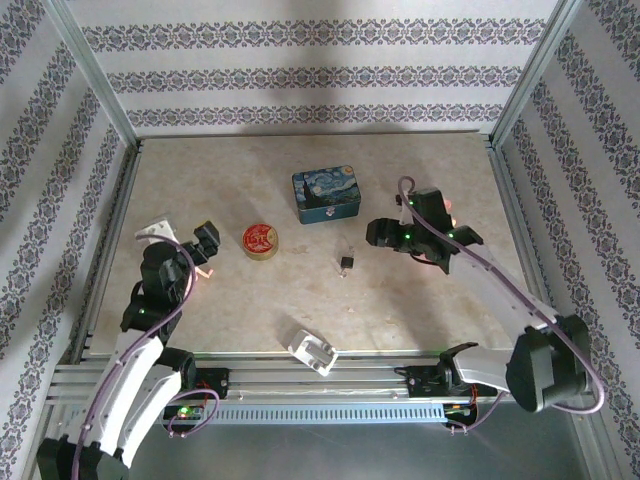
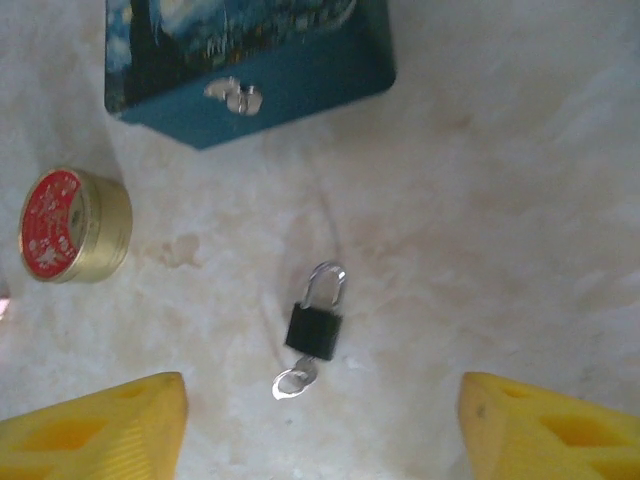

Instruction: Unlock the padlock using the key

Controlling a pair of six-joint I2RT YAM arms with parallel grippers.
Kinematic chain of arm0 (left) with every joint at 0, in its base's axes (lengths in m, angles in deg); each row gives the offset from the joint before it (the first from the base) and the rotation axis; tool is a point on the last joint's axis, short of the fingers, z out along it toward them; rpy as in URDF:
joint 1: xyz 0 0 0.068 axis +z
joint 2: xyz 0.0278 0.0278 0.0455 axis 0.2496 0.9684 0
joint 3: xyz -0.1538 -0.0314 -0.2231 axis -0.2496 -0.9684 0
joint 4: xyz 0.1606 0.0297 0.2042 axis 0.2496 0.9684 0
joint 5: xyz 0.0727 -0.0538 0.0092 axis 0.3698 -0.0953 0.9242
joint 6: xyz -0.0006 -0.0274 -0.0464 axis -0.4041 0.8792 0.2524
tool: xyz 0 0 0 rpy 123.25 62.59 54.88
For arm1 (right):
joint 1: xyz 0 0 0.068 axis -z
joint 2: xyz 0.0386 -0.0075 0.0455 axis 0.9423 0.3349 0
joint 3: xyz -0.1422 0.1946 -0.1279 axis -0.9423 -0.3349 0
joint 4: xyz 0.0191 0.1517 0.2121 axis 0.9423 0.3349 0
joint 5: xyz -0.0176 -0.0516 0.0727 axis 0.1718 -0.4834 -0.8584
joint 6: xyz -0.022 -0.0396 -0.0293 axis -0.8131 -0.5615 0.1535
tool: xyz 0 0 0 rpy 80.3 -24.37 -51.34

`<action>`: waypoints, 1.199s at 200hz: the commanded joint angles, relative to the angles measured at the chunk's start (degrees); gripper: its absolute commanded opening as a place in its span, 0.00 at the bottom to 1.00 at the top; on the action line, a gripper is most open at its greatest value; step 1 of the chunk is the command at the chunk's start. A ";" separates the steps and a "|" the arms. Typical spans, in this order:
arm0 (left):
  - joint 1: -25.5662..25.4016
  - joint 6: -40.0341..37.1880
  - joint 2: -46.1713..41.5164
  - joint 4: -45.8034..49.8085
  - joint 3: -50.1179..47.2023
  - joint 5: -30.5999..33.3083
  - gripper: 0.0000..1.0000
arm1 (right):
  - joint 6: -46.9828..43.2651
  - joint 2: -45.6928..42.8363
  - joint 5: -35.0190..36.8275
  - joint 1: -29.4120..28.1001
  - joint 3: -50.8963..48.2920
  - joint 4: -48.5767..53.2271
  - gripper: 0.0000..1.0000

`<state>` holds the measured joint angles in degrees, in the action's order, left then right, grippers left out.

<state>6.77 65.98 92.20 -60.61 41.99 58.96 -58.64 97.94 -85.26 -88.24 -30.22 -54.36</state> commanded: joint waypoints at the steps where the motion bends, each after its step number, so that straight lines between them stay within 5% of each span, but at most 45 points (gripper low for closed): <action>1: 0.83 -6.08 -4.27 -2.84 -4.22 7.76 0.99 | -3.17 -4.67 7.99 0.99 -3.17 -0.15 0.79; 30: 0.84 -11.47 -6.86 -15.31 -12.17 9.55 0.99 | -6.02 -10.83 14.20 1.62 -7.90 -6.16 0.98; 69: 0.97 -19.60 1.88 -32.65 -17.38 7.45 0.99 | -13.30 -15.90 23.47 1.67 -15.67 -18.37 0.98; 142: 5.70 -21.78 25.84 -41.19 -10.91 -4.78 0.99 | -28.88 -18.62 31.32 2.92 -32.04 -49.20 0.98; 240: 11.61 -21.81 48.09 -69.10 -13.29 -17.22 0.99 | -28.37 -8.61 18.51 12.73 -39.64 -71.86 0.98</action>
<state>17.11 44.34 136.38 -118.77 29.10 46.61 -86.91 87.78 -62.66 -76.61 -69.06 -117.92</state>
